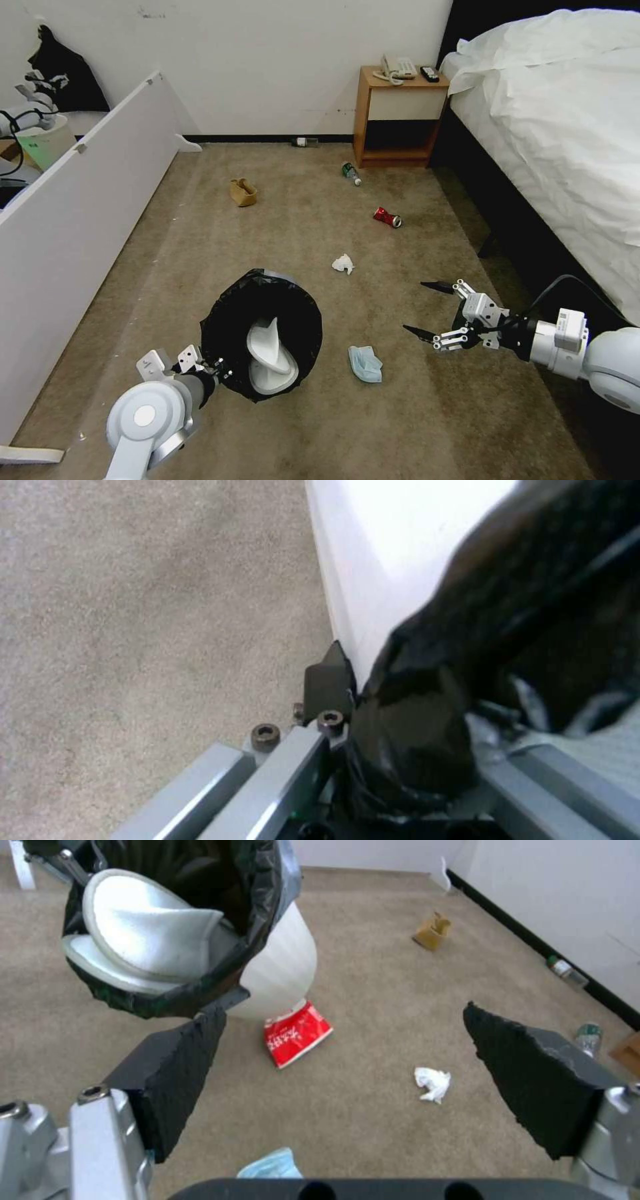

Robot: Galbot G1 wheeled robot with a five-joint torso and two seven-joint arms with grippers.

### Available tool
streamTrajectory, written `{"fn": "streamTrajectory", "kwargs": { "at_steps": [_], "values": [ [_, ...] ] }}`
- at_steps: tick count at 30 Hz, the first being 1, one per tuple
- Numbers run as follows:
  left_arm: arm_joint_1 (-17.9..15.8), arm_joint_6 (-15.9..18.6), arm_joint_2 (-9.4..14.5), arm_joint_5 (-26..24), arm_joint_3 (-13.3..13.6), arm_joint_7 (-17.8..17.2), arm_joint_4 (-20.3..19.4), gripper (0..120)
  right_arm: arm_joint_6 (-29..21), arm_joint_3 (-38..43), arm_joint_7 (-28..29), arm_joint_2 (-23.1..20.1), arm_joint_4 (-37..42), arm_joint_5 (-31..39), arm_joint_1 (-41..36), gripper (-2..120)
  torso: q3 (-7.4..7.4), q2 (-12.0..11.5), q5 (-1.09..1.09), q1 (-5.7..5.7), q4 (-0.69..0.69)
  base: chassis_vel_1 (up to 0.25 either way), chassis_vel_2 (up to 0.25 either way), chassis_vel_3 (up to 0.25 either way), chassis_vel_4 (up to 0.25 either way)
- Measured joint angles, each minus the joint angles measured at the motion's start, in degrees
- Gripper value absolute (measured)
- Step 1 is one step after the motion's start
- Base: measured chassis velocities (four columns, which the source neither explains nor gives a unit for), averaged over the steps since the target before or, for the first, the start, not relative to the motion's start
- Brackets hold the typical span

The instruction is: Pick up the trash bin and place the garbage on the floor into it.

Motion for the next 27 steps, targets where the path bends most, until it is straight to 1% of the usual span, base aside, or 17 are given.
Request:
{"fn": "streamTrajectory", "kwargs": {
  "at_steps": [5,6,7,9,13,16,17,21,22,23,27],
  "values": [
    [-0.36,-0.02,0.03,-0.29,-0.18,0.0,0.0,0,-0.24,0.02,-0.64,-0.14,-0.21,0.86,0.06,92,0.0,0.0,0.0,0.0,0.0,0.0,0.0,0.0,0.0],
    [-0.47,-0.02,0.02,-0.34,-0.24,0.0,0.0,0,-0.24,0.05,-0.93,-0.2,-0.42,1.1,0.13,90,0.0,0.0,0.0,0.0,0.0,0.0,0.0,0.0,0.0],
    [-0.47,-0.02,0.02,-0.34,-0.24,0.0,0.0,0,-0.24,0.05,-0.93,-0.2,-0.42,1.1,0.13,90,0.0,0.0,0.0,0.0,0.0,0.0,0.0,0.0,0.0],
    [-0.7,-0.02,-0.03,-0.43,-0.47,0.04,0.04,0,-0.37,0.09,-1.23,-0.37,-0.68,1.34,0.32,83,0.0,0.0,0.0,0.0,0.0,0.0,0.0,0.0,0.0],
    [-0.84,-0.03,-0.04,-0.58,-0.7,0.08,0.07,0,-0.42,0.1,-1.18,-0.59,-0.75,1.57,0.35,80,-0.01,0.0,0.0,0.0,-0.01,-0.022,0.039,0.052,-0.03],
    [-0.98,-0.03,0.09,-0.85,-1.15,0.13,0.06,0,-0.39,0.07,-1.16,-0.78,-0.84,1.72,0.32,83,-0.01,0.0,-0.01,0.0,0.0,-0.111,0.129,0.127,-0.12],
    [-1.06,-0.02,0.2,-0.99,-1.64,0.17,0.06,0,-0.21,0.01,-1.17,-0.8,-0.84,1.74,0.26,84,0.0,0.0,0.0,0.0,0.0,-0.173,0.171,0.22,-0.189],
    [-1.08,-0.04,0.38,-1.05,-2.08,0.35,0.09,0,-0.02,-0.02,-1.2,-0.8,-0.82,1.83,0.22,86,0.02,0.0,-0.01,0.0,0.01,-0.214,0.187,0.22,-0.191],
    [-1.04,-0.04,0.45,-1.06,-2.27,0.51,0.15,0,0.07,-0.02,-1.26,-0.79,-0.81,1.83,0.2,92,0.02,0.0,0.0,0.01,0.0,-0.173,0.192,0.221,-0.18],
    [-0.96,-0.04,0.47,-1.02,-2.31,0.63,0.17,0,0.15,-0.03,-1.29,-0.78,-0.81,1.83,0.17,94,0.04,-0.01,0.0,0.01,0.03,-0.13,0.165,0.162,-0.103],
    [-0.82,-0.05,0.37,-0.85,-2.22,0.66,0.17,0,0.23,-0.03,-1.32,-0.61,-0.71,1.83,0.13,95,0.03,-0.01,-0.01,0.01,0.02,-0.078,0.105,0.048,-0.064]
  ]
}}
